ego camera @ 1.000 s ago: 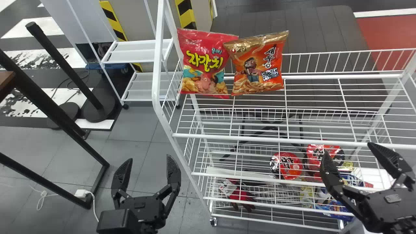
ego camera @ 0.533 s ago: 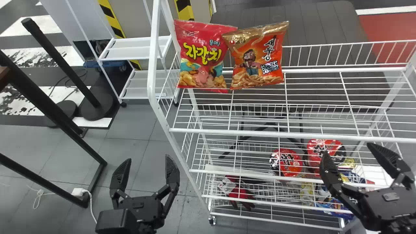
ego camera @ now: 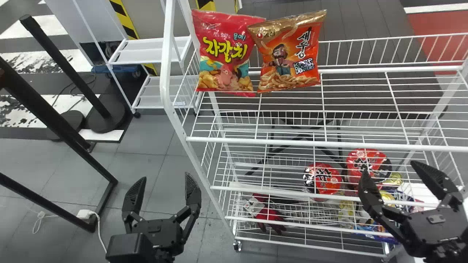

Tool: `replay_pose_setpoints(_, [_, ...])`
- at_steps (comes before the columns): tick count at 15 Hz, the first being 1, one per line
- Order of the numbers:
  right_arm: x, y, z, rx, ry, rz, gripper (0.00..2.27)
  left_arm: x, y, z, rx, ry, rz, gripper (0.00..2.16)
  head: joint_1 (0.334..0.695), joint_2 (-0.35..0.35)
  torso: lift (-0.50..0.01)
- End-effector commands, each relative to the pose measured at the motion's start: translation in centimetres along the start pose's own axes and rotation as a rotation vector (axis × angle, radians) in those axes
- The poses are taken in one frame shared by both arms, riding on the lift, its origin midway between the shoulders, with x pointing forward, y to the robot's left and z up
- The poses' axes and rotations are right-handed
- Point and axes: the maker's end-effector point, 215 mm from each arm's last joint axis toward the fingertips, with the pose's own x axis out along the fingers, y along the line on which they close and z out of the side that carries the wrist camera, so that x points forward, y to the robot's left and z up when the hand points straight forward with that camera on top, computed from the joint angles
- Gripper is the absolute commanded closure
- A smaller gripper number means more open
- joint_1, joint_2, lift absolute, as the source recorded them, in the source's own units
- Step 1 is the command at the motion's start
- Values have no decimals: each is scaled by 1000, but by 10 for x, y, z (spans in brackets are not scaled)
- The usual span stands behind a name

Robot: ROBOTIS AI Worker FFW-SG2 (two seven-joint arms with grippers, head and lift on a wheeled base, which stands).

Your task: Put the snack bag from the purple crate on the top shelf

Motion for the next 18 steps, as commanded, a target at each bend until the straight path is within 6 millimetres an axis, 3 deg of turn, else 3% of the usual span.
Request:
replay_pose_setpoints(1, [1,0,-2,1,8,-1,120,0,1,-1,4,3,1,124,695,208,-75])
replay_pose_setpoints(18, [3,-3,-8,-2,27,-9,120,-1,7,3,4,-3,9,124,695,216,-144])
